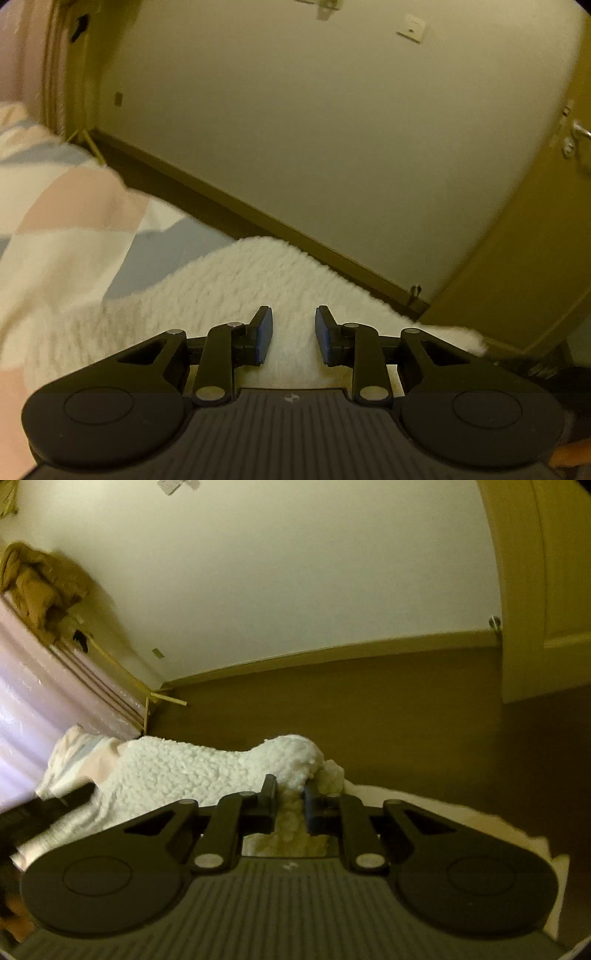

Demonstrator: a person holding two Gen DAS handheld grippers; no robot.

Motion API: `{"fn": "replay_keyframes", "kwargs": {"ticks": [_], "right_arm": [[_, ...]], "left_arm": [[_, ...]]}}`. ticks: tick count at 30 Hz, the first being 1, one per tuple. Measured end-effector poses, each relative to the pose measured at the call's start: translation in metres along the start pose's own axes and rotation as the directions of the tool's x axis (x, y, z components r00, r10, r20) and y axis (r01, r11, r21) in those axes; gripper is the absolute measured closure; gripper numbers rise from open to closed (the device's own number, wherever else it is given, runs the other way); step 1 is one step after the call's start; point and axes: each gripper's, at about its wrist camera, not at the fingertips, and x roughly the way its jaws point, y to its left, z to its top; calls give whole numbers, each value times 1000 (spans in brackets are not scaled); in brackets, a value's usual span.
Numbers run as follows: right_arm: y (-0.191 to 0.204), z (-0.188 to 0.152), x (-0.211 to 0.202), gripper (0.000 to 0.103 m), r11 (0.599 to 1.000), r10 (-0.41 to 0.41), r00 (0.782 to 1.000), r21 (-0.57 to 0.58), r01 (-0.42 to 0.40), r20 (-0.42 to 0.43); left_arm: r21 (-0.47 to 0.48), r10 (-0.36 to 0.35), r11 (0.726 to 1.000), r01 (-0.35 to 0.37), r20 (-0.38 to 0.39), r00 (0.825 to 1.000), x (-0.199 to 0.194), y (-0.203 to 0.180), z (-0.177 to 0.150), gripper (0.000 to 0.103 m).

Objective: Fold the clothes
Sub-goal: 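Lower the folded vest onto the quilt and open both grippers, then pull both grippers back from the folded vest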

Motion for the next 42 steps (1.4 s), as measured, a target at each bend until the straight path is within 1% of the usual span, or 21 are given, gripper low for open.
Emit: {"fn": "replay_keyframes", "kwargs": {"ticks": [2, 5, 6, 8, 10, 11, 12, 14, 16, 17, 18, 19, 20, 23, 25, 28, 30, 34, 38, 41, 42], "right_arm": [[3, 2, 4, 86, 1000, -3, 1000, -8, 3, -11], [10, 8, 1, 77, 999, -47, 999, -21, 46, -15], [17, 8, -8, 68, 996, -72, 997, -50, 73, 31], [33, 5, -28, 68, 986, -107, 986, -110, 122, 129], [55, -10, -59, 68, 974, -57, 972, -202, 104, 229], [63, -19, -65, 68, 969, -20, 973, -235, 75, 229], [71, -29, -67, 69, 961, 3, 977, -271, 56, 214], [80, -51, -45, 75, 933, -38, 994, -352, 72, 103], [70, -68, -19, 77, 930, -81, 997, -360, 79, 9], [68, -67, -18, 77, 930, -78, 997, -359, 77, 13], [65, -67, -17, 77, 931, -74, 997, -358, 75, 17], [63, -67, -17, 77, 931, -72, 997, -357, 74, 19], [64, -66, -16, 77, 931, -72, 997, -356, 73, 17], [67, -70, -16, 77, 930, -77, 997, -359, 78, 16], [66, -72, -18, 76, 934, -75, 997, -348, 75, 15], [71, -74, -13, 76, 925, -65, 998, -373, 64, 12], [73, -69, -8, 76, 917, -77, 997, -392, 73, 7], [71, -59, -20, 76, 932, -70, 997, -357, 70, 13], [83, -65, -54, 75, 929, -27, 995, -366, 60, 95], [90, -74, -84, 75, 921, 9, 990, -387, 47, 141], [90, -81, -80, 75, 908, -5, 992, -414, 57, 126]], "left_arm": [[108, -7, 994, 6, 11, 1000, -2, -11, 9, 75], [257, 27, 966, -2, -92, 995, 31, -21, 2, 79], [286, 43, 958, -11, -105, 994, 43, -20, -6, 79], [329, 52, 944, -23, -80, 995, 50, -22, -14, 80], [317, 43, 948, -16, -77, 996, 50, -24, -12, 81], [306, 43, 952, -18, -75, 996, 51, -23, -11, 81], [303, 46, 953, -23, -68, 997, 50, -23, -13, 81], [317, 58, 948, -38, -53, 997, 47, -24, -16, 80], [324, 69, 944, -52, -42, 997, 42, -20, -16, 78], [317, 69, 947, -52, -42, 997, 37, -16, -14, 78], [308, 77, 950, -61, -38, 996, 29, -11, -13, 82], [309, 87, 948, -75, -24, 996, 17, -9, -12, 92], [311, 97, 946, -89, -9, 995, 4, -6, -11, 94], [299, 62, 952, -64, 18, 998, -32, 6, -16, 94], [306, 113, 946, -104, -13, 993, -31, 18, -26, 93], [272, 184, 949, -161, -63, 981, -5, 44, -48, 94], [266, 216, 944, -195, -55, 975, 1, 47, -50, 95], [238, 206, 951, -196, -17, 978, -23, 36, -37, 97], [232, 162, 960, -156, -6, 987, -59, 17, -40, 95], [237, 171, 958, -159, -32, 985, -56, 16, -53, 94], [219, 178, 962, -166, -38, 983, -50, 22, -55, 94]]}}
